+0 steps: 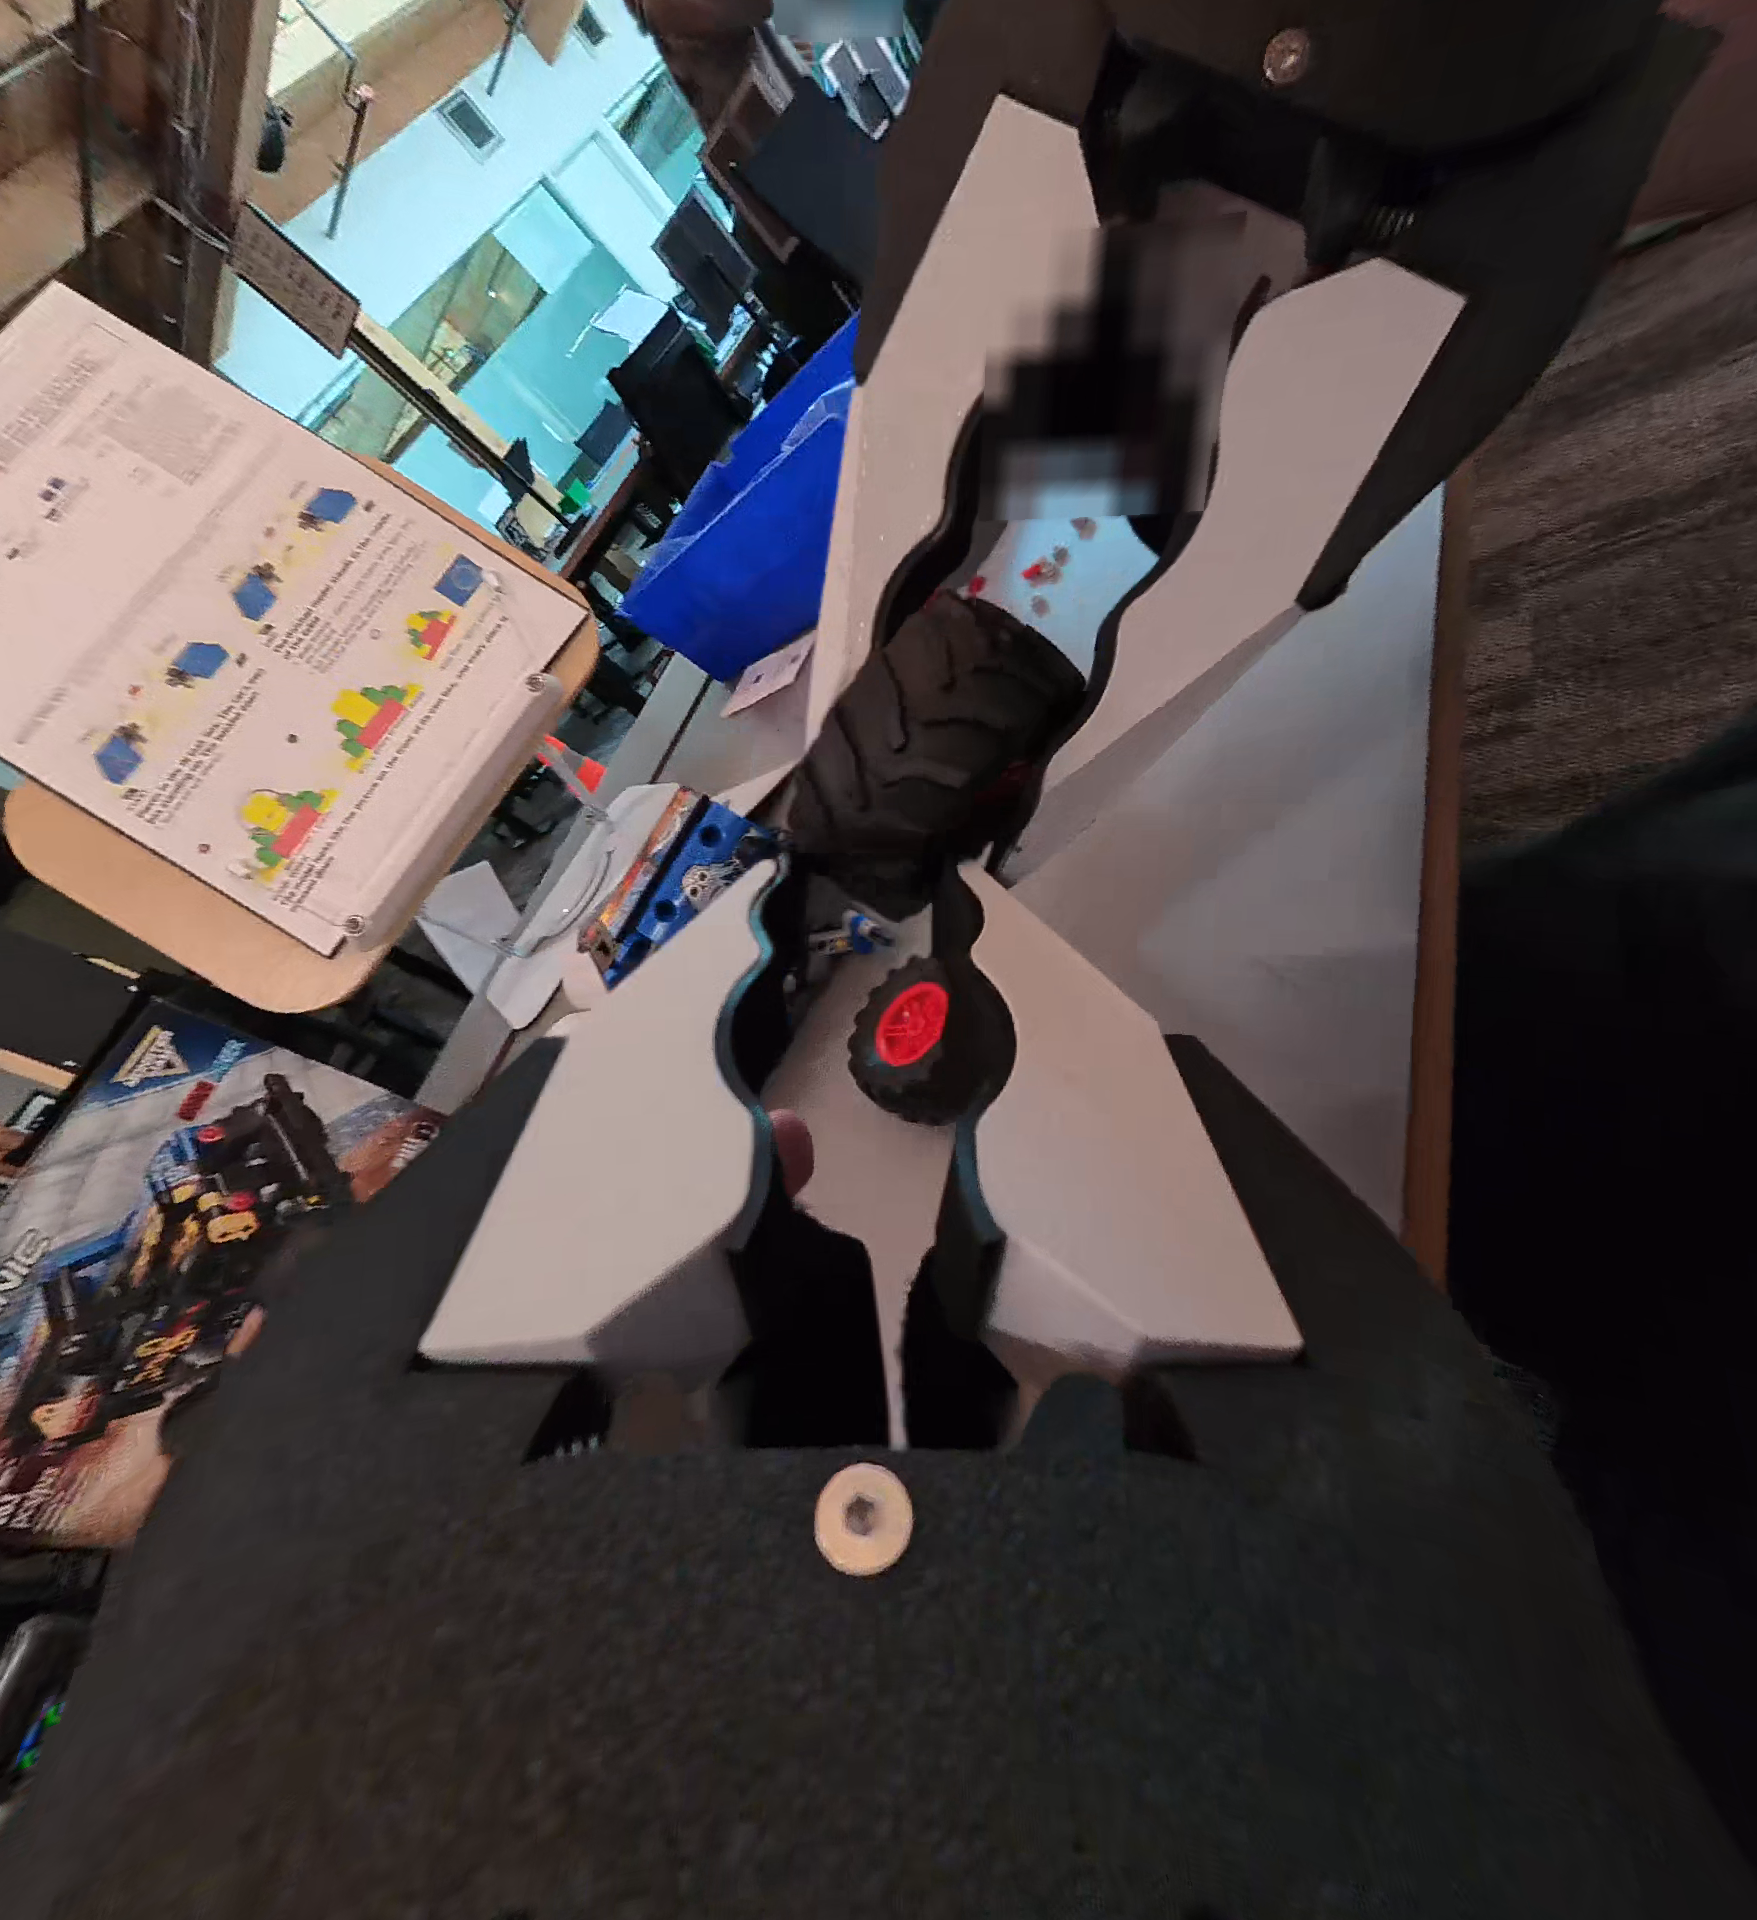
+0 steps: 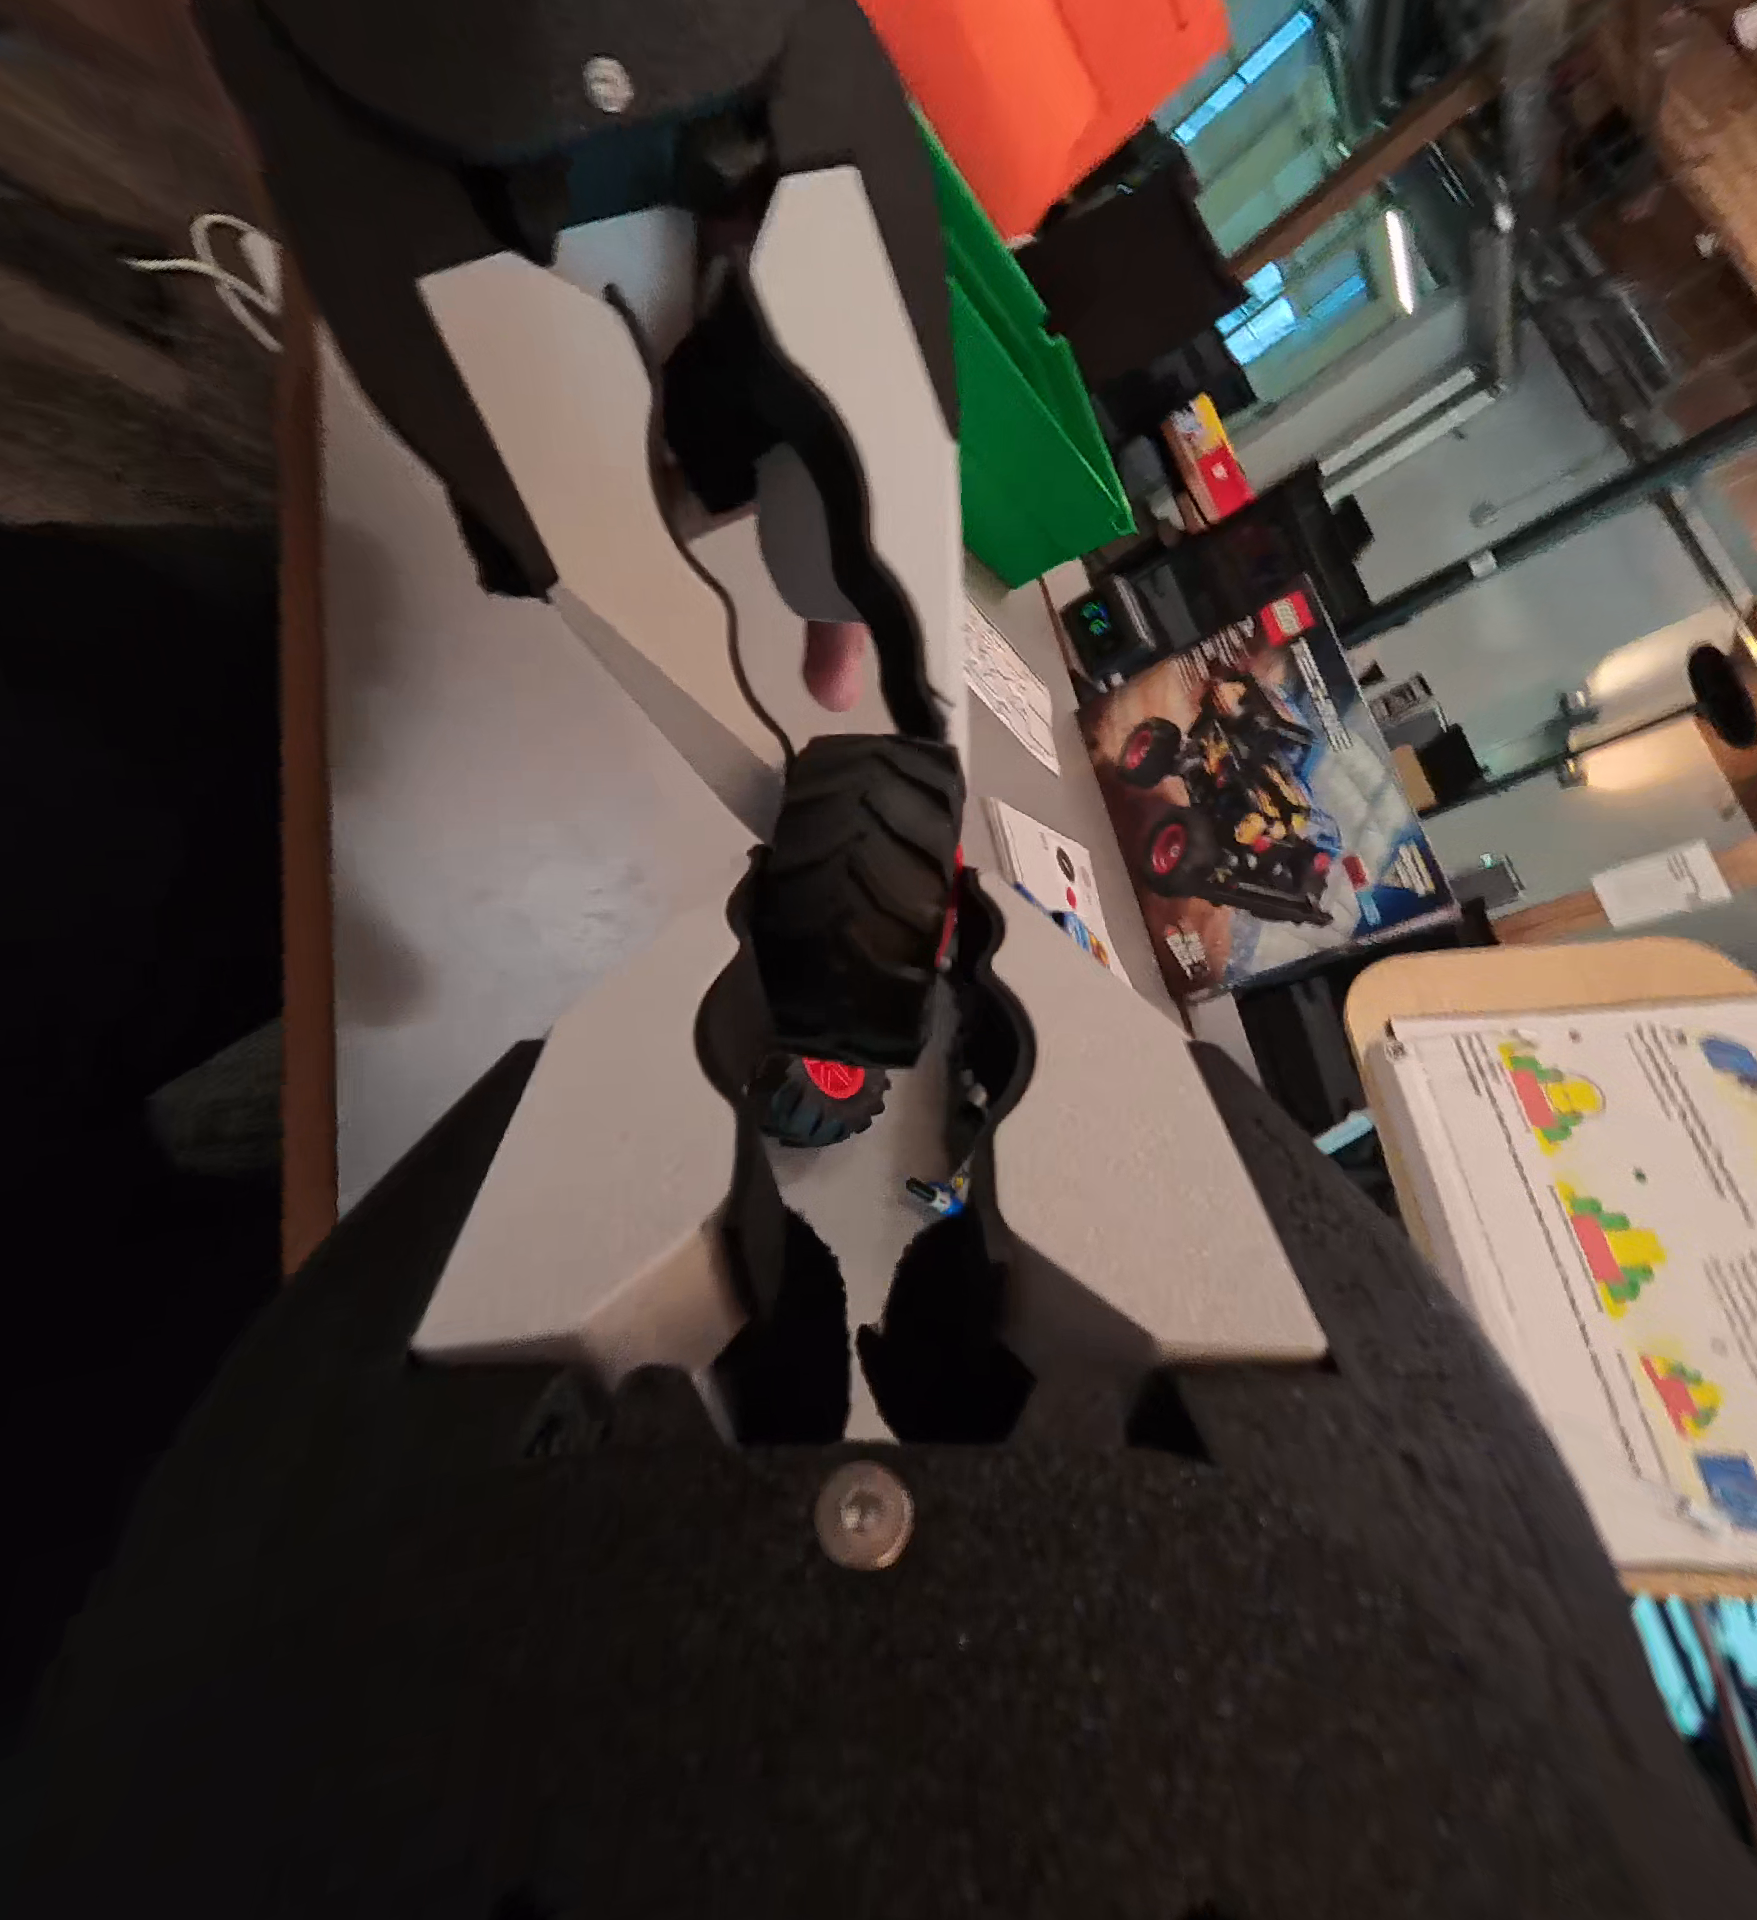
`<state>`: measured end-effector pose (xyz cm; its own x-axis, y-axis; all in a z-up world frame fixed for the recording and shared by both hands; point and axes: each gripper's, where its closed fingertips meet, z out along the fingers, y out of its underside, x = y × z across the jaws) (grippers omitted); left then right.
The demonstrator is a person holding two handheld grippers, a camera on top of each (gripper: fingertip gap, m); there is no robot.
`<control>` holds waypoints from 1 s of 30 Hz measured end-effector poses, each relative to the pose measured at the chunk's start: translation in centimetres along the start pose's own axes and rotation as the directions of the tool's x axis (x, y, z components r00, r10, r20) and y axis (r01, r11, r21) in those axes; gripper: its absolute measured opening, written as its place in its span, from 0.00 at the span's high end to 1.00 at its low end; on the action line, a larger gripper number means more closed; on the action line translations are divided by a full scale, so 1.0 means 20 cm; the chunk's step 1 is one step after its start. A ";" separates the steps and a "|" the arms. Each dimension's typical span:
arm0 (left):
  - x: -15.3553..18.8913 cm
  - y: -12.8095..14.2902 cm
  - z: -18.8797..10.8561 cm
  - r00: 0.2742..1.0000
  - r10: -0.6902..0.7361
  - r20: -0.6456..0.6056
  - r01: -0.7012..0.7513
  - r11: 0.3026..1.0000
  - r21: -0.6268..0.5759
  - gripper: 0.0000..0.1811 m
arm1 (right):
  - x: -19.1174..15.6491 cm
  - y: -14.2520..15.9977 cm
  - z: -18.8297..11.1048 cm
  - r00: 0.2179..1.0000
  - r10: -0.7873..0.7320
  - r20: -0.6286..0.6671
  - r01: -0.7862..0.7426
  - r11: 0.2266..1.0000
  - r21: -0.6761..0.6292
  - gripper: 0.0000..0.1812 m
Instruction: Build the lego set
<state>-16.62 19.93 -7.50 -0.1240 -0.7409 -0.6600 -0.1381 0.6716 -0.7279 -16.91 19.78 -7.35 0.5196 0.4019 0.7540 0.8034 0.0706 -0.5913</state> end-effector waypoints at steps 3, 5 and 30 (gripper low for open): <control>0.06 -0.02 -0.04 0.996 -0.038 -0.087 0.043 0.997 0.058 0.77 | -0.09 -0.04 -0.04 0.990 -0.080 0.115 0.071 0.995 0.076 0.81; 0.13 -0.04 -0.06 0.973 -0.105 -0.207 0.123 0.989 0.077 0.80 | -0.13 -0.07 -0.05 0.986 -0.060 0.154 0.043 0.993 0.113 0.81; 0.09 0.06 0.00 0.995 0.065 -0.081 -0.063 0.998 0.029 0.86 | -0.14 -0.03 -0.01 0.969 0.163 0.186 -0.180 0.980 0.079 0.87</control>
<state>-17.07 19.34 -9.54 -0.2120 -0.6930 -0.6891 -0.1019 0.7169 -0.6897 -18.78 18.42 -9.09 0.5804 0.5706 0.5810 0.6711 0.0689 -0.7381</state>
